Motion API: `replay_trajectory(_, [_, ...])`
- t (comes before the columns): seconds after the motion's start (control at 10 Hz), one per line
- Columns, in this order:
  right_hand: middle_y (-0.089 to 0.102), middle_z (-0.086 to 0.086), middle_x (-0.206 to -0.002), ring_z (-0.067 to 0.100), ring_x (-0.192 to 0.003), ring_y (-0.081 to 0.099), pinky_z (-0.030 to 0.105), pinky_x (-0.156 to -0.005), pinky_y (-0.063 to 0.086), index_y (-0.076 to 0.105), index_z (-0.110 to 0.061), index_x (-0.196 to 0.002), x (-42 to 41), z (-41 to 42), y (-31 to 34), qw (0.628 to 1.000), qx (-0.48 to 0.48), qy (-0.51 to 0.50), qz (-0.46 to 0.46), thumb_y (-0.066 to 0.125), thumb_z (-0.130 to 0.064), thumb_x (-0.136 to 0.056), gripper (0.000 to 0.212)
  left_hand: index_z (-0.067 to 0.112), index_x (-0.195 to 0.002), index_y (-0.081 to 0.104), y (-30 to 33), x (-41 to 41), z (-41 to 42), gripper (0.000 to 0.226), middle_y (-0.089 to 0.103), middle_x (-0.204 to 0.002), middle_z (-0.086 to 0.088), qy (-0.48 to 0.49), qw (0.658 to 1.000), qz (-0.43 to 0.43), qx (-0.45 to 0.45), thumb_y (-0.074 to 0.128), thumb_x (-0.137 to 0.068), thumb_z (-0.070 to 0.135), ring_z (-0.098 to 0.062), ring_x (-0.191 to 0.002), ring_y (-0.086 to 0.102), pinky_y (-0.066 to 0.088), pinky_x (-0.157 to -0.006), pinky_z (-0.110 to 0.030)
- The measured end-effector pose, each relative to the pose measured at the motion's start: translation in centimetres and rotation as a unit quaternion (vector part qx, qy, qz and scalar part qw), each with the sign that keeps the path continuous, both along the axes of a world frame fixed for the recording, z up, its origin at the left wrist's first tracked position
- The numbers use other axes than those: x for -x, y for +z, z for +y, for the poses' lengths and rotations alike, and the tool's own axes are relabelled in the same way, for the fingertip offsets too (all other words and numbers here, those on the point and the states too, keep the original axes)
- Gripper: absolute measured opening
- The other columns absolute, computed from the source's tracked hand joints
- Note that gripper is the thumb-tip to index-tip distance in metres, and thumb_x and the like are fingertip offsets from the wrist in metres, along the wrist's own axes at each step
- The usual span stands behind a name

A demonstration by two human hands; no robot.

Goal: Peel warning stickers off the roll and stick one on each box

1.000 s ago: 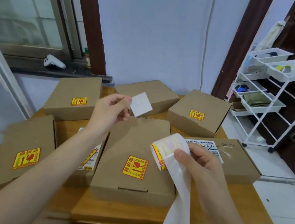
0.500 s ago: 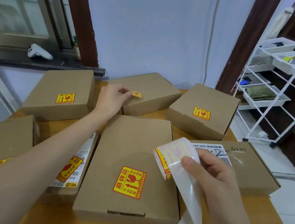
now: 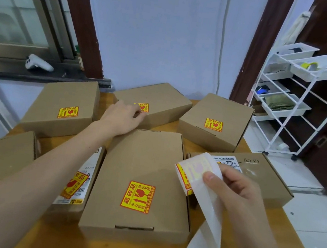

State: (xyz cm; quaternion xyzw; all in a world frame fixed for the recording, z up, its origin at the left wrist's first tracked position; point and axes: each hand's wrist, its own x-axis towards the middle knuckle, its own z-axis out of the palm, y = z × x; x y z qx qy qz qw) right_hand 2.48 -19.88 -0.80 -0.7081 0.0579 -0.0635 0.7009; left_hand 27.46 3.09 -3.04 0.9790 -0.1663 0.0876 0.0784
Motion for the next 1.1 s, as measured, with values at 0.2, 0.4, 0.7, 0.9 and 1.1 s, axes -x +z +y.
replay_trajectory(0.2, [0.073,0.002,-0.083,0.011,-0.067,0.065,0.018,-0.052,0.053,0.075,-0.027,-0.079,2.6,-0.6,-0.1,0.998,0.039,-0.039,-0.016,0.063,-0.014,-0.086,0.019,0.025,-0.142,0.039,1.7,3.2,1.0,0.050,0.026,-0.157,-0.002,-0.043,0.995,0.082,-0.046,0.023,-0.100,0.046,-0.034,-0.136,0.036,0.033,-0.107,-0.049])
replay_trajectory(0.4, [0.071,0.000,-0.081,0.016,-0.074,0.066,0.024,-0.060,0.054,0.070,-0.027,-0.084,4.9,-1.1,-1.4,0.988,0.141,-0.063,0.002,0.062,-0.020,-0.088,0.011,0.024,-0.133,0.053,2.2,11.6,0.6,0.038,0.041,-0.149,0.001,-0.117,0.986,0.002,0.114,0.040,-0.099,0.033,-0.022,-0.136,0.039,0.032,-0.109,-0.045])
replay_trajectory(0.7, [0.060,-0.009,-0.082,0.011,-0.084,0.044,0.031,-0.078,0.028,0.058,-0.029,-0.090,6.8,-0.3,-4.3,0.826,0.558,-0.075,-0.019,0.042,-0.032,-0.092,0.016,0.028,-0.120,0.060,3.7,24.3,1.2,0.028,0.052,-0.127,0.016,-0.079,0.961,-0.048,0.260,0.048,-0.095,0.022,-0.002,-0.119,0.042,0.029,-0.098,-0.021])
replay_trajectory(0.9, [0.071,-0.005,-0.077,0.018,-0.080,0.058,0.035,-0.073,0.039,0.063,-0.024,-0.083,6.3,1.5,-5.0,0.753,0.651,-0.073,-0.060,0.053,-0.037,-0.088,0.017,0.033,-0.121,0.058,2.2,26.8,2.3,0.027,0.053,-0.128,0.015,-0.047,0.967,0.002,0.249,0.048,-0.096,0.029,-0.001,-0.121,0.039,0.033,-0.103,-0.029])
replay_trajectory(1.1, [0.069,-0.010,-0.102,0.013,-0.095,0.055,0.032,-0.079,0.034,0.062,-0.028,-0.106,7.0,1.2,-3.8,0.775,0.620,-0.110,-0.061,0.047,-0.056,-0.086,0.037,0.034,-0.117,0.060,3.4,28.4,3.0,0.027,0.055,-0.128,0.014,-0.021,0.964,-0.015,0.266,0.049,-0.095,0.023,-0.004,-0.123,0.042,0.036,-0.106,-0.034])
